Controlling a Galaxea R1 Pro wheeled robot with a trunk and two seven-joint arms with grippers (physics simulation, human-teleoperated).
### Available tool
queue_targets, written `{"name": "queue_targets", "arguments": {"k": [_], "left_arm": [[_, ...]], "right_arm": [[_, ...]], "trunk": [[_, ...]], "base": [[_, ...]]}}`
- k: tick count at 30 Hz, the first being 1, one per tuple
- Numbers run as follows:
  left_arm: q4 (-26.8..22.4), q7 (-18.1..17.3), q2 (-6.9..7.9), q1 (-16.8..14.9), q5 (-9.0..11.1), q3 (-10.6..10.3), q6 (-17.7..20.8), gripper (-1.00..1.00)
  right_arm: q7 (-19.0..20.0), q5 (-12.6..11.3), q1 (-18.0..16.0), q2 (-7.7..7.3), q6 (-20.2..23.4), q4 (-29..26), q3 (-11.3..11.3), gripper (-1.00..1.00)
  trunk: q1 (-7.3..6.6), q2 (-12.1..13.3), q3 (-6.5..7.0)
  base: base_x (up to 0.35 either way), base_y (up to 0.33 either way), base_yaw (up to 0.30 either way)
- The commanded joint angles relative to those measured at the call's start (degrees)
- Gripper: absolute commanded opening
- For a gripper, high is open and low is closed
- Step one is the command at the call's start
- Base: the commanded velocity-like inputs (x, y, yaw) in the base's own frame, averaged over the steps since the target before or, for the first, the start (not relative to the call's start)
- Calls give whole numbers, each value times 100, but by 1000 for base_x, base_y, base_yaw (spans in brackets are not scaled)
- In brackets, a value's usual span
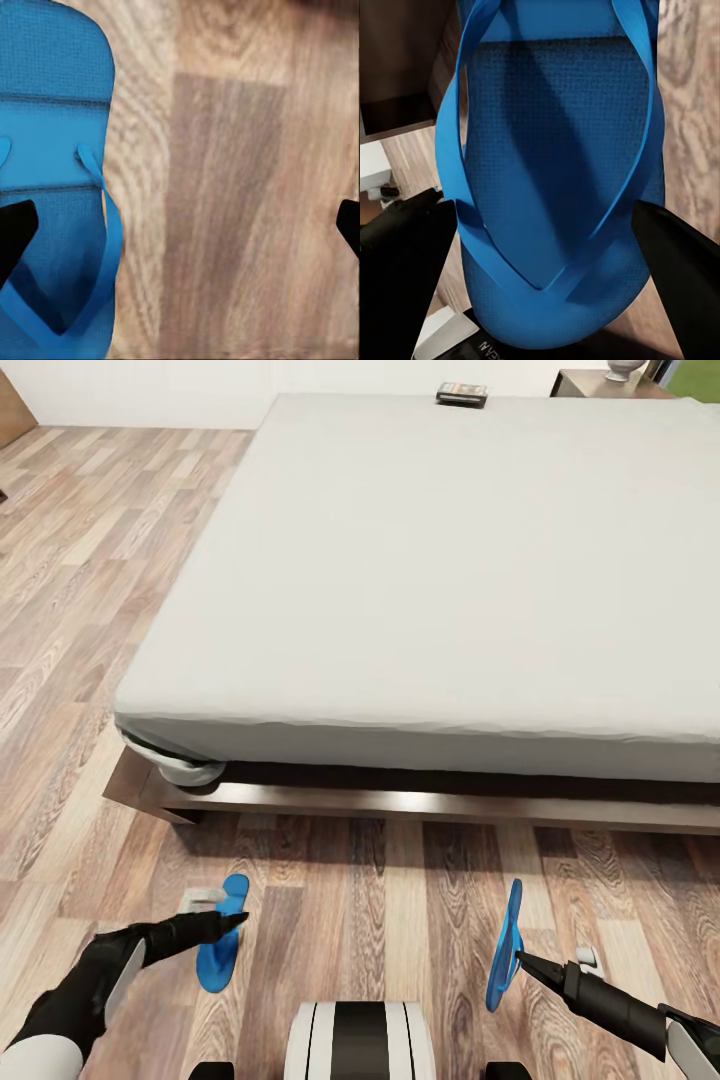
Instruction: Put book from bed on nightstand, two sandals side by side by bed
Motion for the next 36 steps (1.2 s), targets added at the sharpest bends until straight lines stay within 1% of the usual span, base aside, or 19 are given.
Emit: {"name": "queue_targets", "arguments": {"k": [1,3,4,5,7,9,11,13,14,16,17,20,23,28,30,31,32,35,36], "left_arm": [[-14,-588,168,-1,131,17,125,100],[-8,-1057,288,-1,201,105,166,100],[-4,-1190,322,4,220,230,175,100],[-2,-1276,343,19,233,419,181,100],[65,-1453,358,72,246,1128,176,100],[324,-1572,360,101,234,1392,109,100],[942,-1713,375,129,224,1545,-186,100],[1355,-1753,372,136,218,1580,-550,100],[1525,-1771,363,138,221,1588,-811,100],[1644,-1773,348,139,225,1593,-1011,100],[1683,-1782,343,140,234,1597,-1080,100],[1693,-1806,340,140,249,1611,-1120,100],[1675,-1811,338,140,261,1609,-1108,100],[1665,-1816,326,140,264,1605,-1101,100],[1660,-1816,322,140,264,1602,-1101,100],[1660,-1816,321,140,264,1600,-1104,100],[1658,-1815,321,140,264,1598,-1106,100],[1661,-1814,320,140,264,1597,-1109,100],[1662,-1812,320,140,264,1597,-1109,100]], "right_arm": [[-6,-31,-1,-1,39,1,1,-100],[-21,-27,-1,-1,34,4,0,-100],[-27,-26,-1,-1,30,6,-1,-100],[-33,-25,-1,-1,26,7,-3,-100],[-49,-21,-1,-1,17,13,-9,-100],[-57,-18,-1,-1,13,18,-13,-100],[-68,-6,-1,-1,4,17,-15,-100],[-163,14,-1,-1,2,2,-16,-100],[-407,53,-1,-1,2,-25,-16,-100],[-948,144,-1,2,1,-58,-13,-100],[-1426,233,-1,5,4,-89,-10,-100],[-2278,426,-1,7,8,-272,-3,-100],[-3208,767,-1,8,8,-537,0,-100],[-4031,908,-1,8,3,-683,9,-100],[-4627,964,-1,8,3,-884,34,-100],[-4909,1042,-1,11,2,-952,41,-100],[-5291,1233,-1,16,1,-1020,48,-100],[-5669,1663,-1,47,-61,-1070,19,-100],[-5705,1717,-1,54,-157,-1065,18,-100]], "trunk": [[-1,-1,-3],[-1,-1,-3],[-1,-1,-3],[-1,-1,-3],[-1,-1,-3],[-1,-1,-3],[-1,-1,-3],[-1,-1,-3],[-1,-1,-3],[-1,-1,-3],[-1,-1,-3],[-1,-1,-3],[-1,-1,-3],[-1,-1,-3],[-1,-1,-3],[-1,-1,-3],[-1,-1,-3],[-1,-1,-3],[-1,-1,-3]], "base": [[0,0,0],[0,0,0],[0,0,0],[0,0,0],[0,0,0],[0,0,0],[0,0,0],[0,0,0],[0,0,0],[0,0,0],[0,0,0],[0,0,0],[0,0,0],[0,0,0],[0,0,0],[0,0,0],[0,0,0],[0,0,0],[0,0,0]]}}
